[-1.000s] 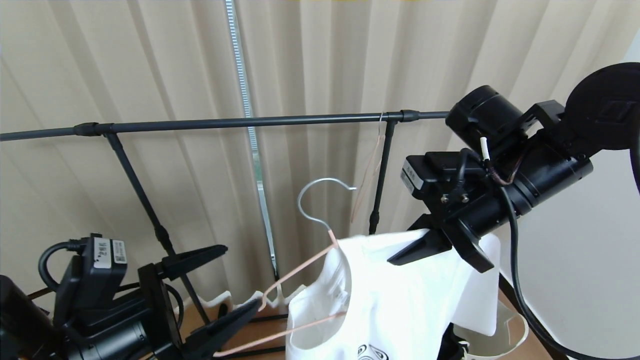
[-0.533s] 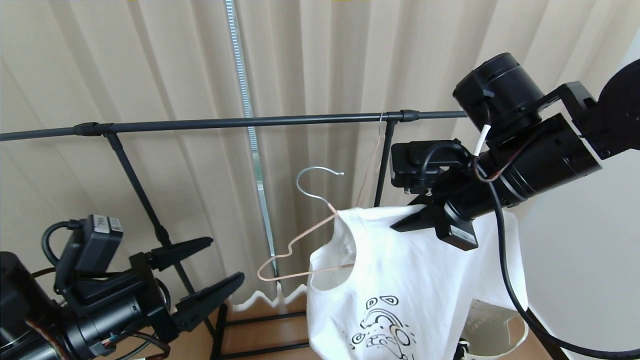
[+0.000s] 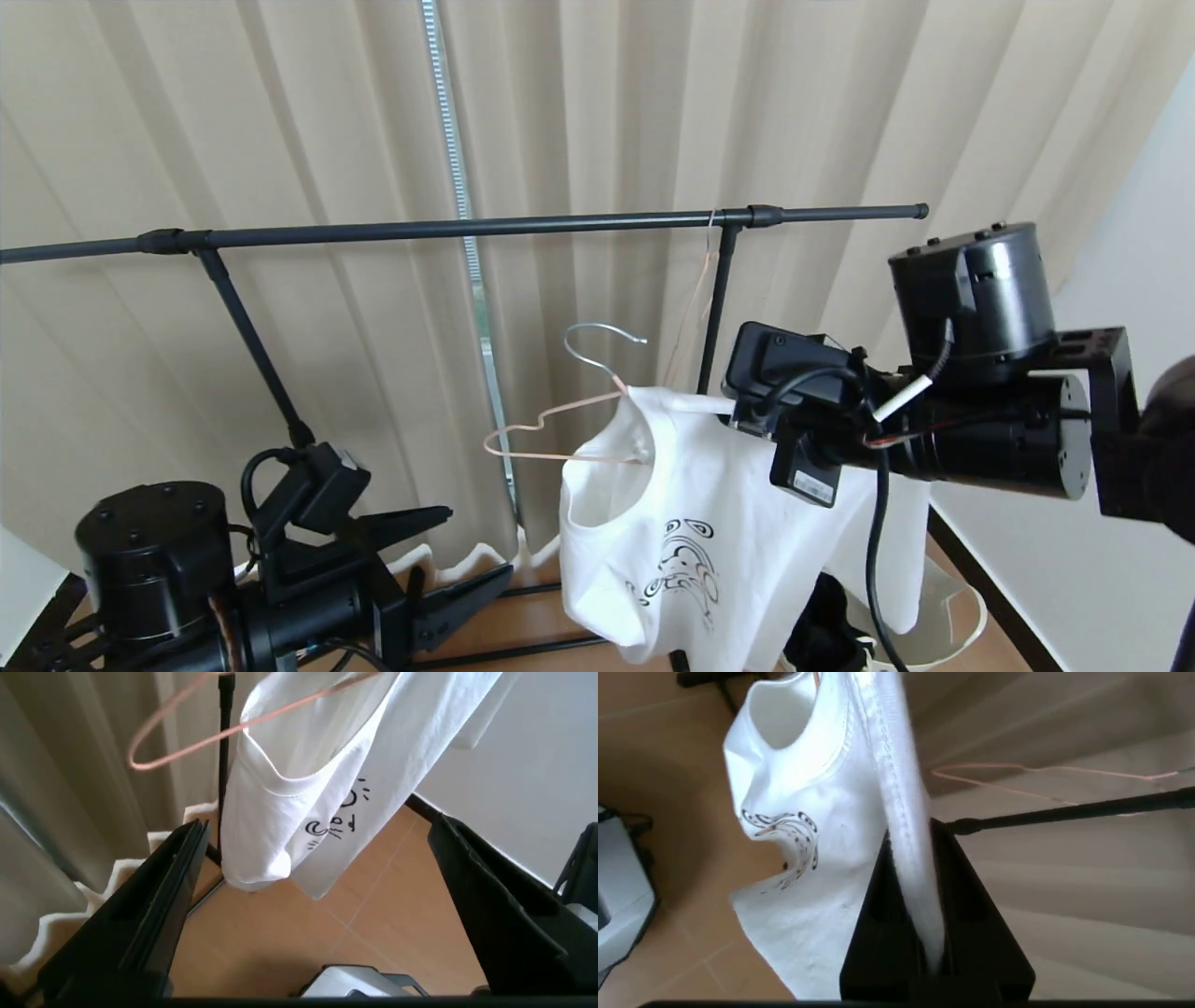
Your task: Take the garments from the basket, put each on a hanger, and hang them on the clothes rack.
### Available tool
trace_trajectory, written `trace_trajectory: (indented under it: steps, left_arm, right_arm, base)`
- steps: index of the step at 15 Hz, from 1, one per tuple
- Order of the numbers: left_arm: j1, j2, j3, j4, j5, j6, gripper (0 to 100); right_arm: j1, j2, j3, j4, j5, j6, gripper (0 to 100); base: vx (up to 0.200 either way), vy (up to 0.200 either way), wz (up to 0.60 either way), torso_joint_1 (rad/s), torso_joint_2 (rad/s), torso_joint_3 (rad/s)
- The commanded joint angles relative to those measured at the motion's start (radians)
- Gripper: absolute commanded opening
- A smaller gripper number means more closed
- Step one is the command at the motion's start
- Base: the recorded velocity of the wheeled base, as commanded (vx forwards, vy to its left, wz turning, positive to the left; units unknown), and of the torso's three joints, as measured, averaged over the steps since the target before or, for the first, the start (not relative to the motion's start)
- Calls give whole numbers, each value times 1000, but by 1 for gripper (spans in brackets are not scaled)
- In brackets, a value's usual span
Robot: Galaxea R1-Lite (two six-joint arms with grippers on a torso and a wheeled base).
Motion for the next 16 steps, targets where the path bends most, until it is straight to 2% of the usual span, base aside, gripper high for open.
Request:
trace_trajectory:
  steps: [1, 3, 5, 7, 11, 12, 16]
  left_arm:
    - [-28, 111, -16, -3, 28, -3, 100]
    - [-60, 148, -33, -3, 77, -22, 100]
    - [-97, 173, -69, -3, 140, -74, 100]
    - [-140, 182, -87, -3, 194, -131, 100]
    - [-177, 185, -105, -11, 205, -181, 100]
    - [-179, 196, -113, -11, 218, -191, 100]
    - [-215, 254, -167, -12, 369, -197, 100]
  right_arm:
    - [8, -38, 248, -289, -49, 11, 0]
    - [17, -34, 361, -483, -57, 30, 0]
    - [28, -29, 392, -592, -89, 31, 0]
    - [51, -29, 392, -603, -95, 48, 0]
    - [72, -34, 389, -605, -95, 60, 0]
    - [85, -35, 387, -605, -95, 88, 0]
    - [109, -32, 379, -605, -112, 119, 0]
  base:
    - [0, 0, 0, 0, 0, 0]
    - [0, 0, 0, 0, 0, 0]
    - [0, 0, 0, 0, 0, 0]
    - [0, 0, 0, 0, 0, 0]
    - [0, 0, 0, 0, 0, 0]
    - [0, 0, 0, 0, 0, 0]
    - [0, 0, 0, 0, 0, 0]
